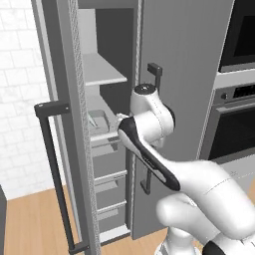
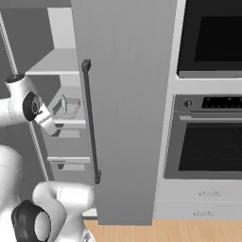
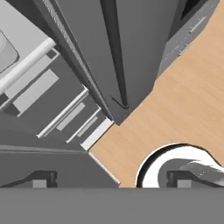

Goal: Take the meat container that has the fish and place it on the second highest rack of the freezer. Then take the vegetable container that has the avocado and cucumber and place it on the highest rack of the freezer.

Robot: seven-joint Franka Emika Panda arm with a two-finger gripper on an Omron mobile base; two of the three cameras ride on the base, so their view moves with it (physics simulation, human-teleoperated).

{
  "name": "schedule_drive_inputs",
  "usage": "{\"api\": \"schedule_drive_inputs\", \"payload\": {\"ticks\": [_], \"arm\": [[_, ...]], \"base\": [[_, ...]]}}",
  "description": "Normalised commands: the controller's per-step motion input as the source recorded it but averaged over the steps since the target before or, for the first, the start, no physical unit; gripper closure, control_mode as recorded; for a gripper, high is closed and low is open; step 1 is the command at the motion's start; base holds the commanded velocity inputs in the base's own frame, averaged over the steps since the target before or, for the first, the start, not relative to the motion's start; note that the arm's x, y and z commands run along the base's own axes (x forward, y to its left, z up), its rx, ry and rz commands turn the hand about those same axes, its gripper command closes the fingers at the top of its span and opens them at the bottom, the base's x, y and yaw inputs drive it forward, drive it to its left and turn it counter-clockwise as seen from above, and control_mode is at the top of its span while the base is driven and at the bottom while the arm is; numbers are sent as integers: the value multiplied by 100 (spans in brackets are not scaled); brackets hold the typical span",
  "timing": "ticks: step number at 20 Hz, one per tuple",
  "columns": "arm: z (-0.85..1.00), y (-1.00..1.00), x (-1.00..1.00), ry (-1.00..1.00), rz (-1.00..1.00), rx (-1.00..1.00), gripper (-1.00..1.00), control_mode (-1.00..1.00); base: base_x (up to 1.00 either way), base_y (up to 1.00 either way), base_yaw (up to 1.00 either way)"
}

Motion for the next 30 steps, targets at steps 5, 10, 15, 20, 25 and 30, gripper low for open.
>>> {"api": "schedule_drive_inputs", "payload": {"ticks": [5, 10, 15, 20, 25, 30], "arm": [[50, -54, -79, -11, 53, 12, -100, -100], [65, -23, -45, -4, 52, 6, -100, -100], [58, -8, -39, -6, 43, 0, -100, -100], [17, -19, -45, -15, 15, -20, -100, -100], [6, -2, -21, -6, 2, -7, -100, -100], [0, 0, 0, 0, 0, 0, -100, 100]], "base": [[0, 0, 0], [0, 0, 0], [0, 0, 0], [0, 0, 0], [0, 0, 0], [0, -26, 0]]}}
